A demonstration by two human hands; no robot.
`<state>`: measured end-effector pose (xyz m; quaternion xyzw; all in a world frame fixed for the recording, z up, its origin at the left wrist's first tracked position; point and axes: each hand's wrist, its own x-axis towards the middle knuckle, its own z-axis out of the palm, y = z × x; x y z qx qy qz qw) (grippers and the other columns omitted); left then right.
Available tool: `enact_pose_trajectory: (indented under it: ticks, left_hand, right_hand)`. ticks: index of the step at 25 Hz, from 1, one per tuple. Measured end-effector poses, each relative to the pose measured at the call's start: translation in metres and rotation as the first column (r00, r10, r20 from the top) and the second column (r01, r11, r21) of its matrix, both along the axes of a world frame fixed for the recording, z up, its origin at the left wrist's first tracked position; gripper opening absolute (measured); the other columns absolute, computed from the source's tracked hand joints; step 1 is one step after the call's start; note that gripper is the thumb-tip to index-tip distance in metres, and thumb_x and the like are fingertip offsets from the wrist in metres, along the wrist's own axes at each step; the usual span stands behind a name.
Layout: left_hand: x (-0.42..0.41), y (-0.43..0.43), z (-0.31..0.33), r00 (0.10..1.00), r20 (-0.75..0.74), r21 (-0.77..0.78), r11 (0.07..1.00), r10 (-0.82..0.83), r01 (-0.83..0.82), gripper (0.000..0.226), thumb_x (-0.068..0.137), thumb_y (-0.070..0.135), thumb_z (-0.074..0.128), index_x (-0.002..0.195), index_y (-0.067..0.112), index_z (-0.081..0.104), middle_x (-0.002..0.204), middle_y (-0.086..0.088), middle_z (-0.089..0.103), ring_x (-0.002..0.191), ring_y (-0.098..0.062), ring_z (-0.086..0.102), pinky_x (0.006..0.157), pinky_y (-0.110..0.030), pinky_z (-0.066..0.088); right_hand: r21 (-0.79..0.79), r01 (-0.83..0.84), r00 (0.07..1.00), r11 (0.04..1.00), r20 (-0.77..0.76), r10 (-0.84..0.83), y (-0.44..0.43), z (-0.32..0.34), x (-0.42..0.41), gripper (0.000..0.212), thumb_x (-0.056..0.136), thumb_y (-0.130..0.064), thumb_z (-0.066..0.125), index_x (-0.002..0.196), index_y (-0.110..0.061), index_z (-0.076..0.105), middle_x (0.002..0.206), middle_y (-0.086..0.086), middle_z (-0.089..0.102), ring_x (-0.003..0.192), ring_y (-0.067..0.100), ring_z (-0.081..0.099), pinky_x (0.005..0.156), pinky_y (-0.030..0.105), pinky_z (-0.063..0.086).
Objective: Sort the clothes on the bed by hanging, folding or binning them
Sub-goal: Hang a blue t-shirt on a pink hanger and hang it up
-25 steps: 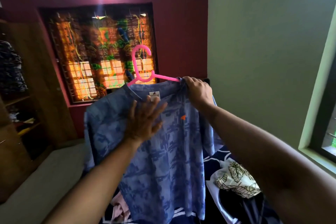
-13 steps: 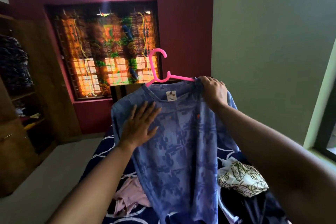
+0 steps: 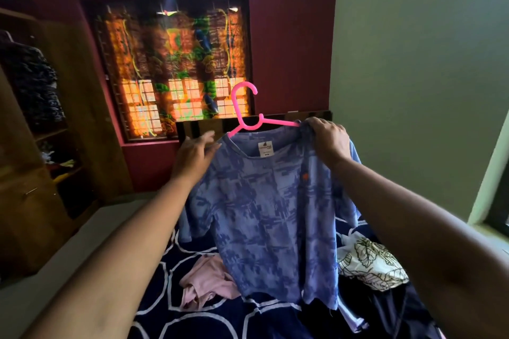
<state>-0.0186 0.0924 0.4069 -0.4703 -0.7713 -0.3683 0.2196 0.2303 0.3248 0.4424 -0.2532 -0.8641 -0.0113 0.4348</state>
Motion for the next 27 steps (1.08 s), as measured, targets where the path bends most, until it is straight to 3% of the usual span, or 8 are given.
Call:
enact_pose_trajectory:
  ticks: [3,7,16,19,21,23,25,27]
  left_hand:
    - [0.001,-0.001,0.014,0.963,0.269,-0.131,0.989,-0.031,0.068,0.042,0.091,0.049,0.055,0.106,0.012,0.067,0.103,-0.009,0.069,0.097,-0.027,0.064,0.084,-0.044,0.052]
    - [-0.005,-0.002,0.012,0.985,0.169,-0.041,0.999,0.010,-0.003,0.026,0.093,0.032,0.060,0.097,0.008,0.066,0.092,-0.012,0.068,0.088,-0.031,0.064,0.075,-0.047,0.052]
    - [0.012,-0.006,0.019,0.992,0.055,0.156,0.982,-0.114,0.104,0.022,0.090,0.021,0.065,0.106,0.006,0.067,0.100,-0.007,0.068,0.092,-0.022,0.063,0.079,-0.032,0.049]
    - [-0.005,-0.034,-0.001,0.981,0.119,0.147,0.980,-0.152,0.135,0.022,0.087,0.016,0.068,0.101,0.032,0.062,0.095,0.004,0.064,0.092,-0.021,0.060,0.081,-0.027,0.046]
    - [-0.035,-0.059,-0.024,0.958,0.282,0.054,0.998,-0.048,0.034,0.022,0.086,0.025,0.069,0.092,0.043,0.058,0.097,0.001,0.066,0.095,-0.025,0.063,0.087,-0.038,0.049]
    - [-0.049,-0.079,-0.038,0.898,0.371,-0.049,0.971,0.236,-0.235,0.023,0.087,0.030,0.067,0.109,0.033,0.061,0.116,-0.008,0.065,0.113,-0.032,0.058,0.100,-0.049,0.041]
    - [-0.036,-0.087,-0.045,0.830,0.101,-0.067,0.836,0.549,-0.545,0.057,0.092,0.041,0.057,0.143,0.021,0.038,0.148,-0.010,0.041,0.138,-0.032,0.035,0.113,-0.051,0.017]
    - [-0.004,-0.085,-0.046,0.757,-0.354,0.082,0.825,0.549,-0.560,0.068,0.096,0.049,0.042,0.153,0.022,0.017,0.159,-0.006,0.018,0.147,-0.027,0.015,0.116,-0.047,-0.001]
  right_hand:
    - [-0.118,0.020,0.994,0.993,0.113,-0.007,-0.003,-0.001,-0.002,0.031,0.089,-0.012,0.049,0.117,-0.022,0.058,0.117,0.004,0.065,0.104,0.032,0.060,0.082,0.037,0.042]
    - [-0.261,-0.104,0.972,0.960,0.177,0.154,-0.009,-0.003,-0.006,0.032,0.091,-0.021,0.048,0.121,-0.025,0.057,0.122,0.007,0.063,0.109,0.034,0.058,0.086,0.039,0.045]
    - [-0.172,-0.231,0.970,0.958,0.028,0.240,-0.021,0.009,-0.011,0.026,0.092,-0.021,0.054,0.118,-0.018,0.060,0.117,0.006,0.064,0.107,0.031,0.059,0.085,0.041,0.048]
    - [-0.134,-0.183,0.983,0.974,-0.031,0.180,-0.015,0.013,-0.004,0.024,0.093,-0.019,0.053,0.116,-0.015,0.060,0.117,0.009,0.063,0.107,0.032,0.057,0.084,0.042,0.046]
    - [-0.099,-0.152,0.988,0.983,-0.027,0.150,-0.008,0.015,0.002,0.021,0.094,-0.020,0.052,0.112,-0.015,0.060,0.114,0.007,0.064,0.105,0.032,0.057,0.082,0.042,0.045]
    - [-0.087,-0.113,0.994,0.990,-0.009,0.113,-0.001,0.016,0.006,0.020,0.094,-0.022,0.050,0.111,-0.016,0.059,0.113,0.006,0.063,0.103,0.033,0.058,0.080,0.042,0.044]
    - [-0.094,-0.103,0.995,0.990,-0.017,0.102,0.001,0.016,0.005,0.020,0.094,-0.022,0.049,0.111,-0.016,0.058,0.113,0.007,0.063,0.102,0.033,0.058,0.080,0.042,0.042]
    - [-0.078,-0.132,0.991,0.988,-0.042,0.129,-0.005,0.018,-0.002,0.020,0.095,-0.022,0.049,0.111,-0.015,0.059,0.113,0.008,0.063,0.102,0.034,0.058,0.081,0.042,0.042]
